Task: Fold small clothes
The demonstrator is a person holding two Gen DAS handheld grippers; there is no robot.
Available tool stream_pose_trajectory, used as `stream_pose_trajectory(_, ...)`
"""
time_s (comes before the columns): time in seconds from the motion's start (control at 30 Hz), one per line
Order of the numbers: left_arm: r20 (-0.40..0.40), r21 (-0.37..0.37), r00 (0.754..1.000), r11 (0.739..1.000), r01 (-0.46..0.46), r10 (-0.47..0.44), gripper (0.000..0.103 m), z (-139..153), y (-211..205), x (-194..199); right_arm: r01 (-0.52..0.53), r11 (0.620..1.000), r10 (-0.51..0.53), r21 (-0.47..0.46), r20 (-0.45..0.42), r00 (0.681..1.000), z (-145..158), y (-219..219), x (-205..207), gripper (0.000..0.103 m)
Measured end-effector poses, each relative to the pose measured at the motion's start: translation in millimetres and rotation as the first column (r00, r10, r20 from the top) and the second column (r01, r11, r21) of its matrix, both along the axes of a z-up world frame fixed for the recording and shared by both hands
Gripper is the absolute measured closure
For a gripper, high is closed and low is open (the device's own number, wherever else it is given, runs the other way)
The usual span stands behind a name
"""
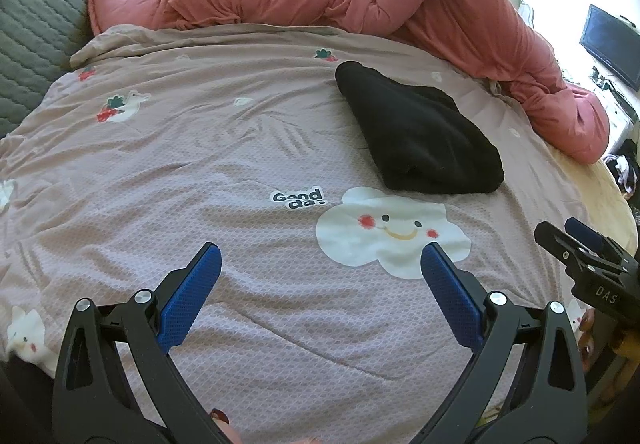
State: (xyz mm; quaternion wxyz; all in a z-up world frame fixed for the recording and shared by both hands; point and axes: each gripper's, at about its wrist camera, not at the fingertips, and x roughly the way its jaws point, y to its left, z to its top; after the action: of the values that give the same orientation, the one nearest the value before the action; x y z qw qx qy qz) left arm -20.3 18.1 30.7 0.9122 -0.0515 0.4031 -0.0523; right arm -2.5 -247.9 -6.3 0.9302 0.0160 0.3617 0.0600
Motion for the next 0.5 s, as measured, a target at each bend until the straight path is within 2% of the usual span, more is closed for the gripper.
stream_pose_trajectory(0.5,-0.003,0.006,1.0,1.0,-0.008,0.008,0.01,-1.0,1.6,-1.4,-0.003,1.0,0.003,0.0,-0.002,1.0,-3.7,-0.8,-1.5,0.005)
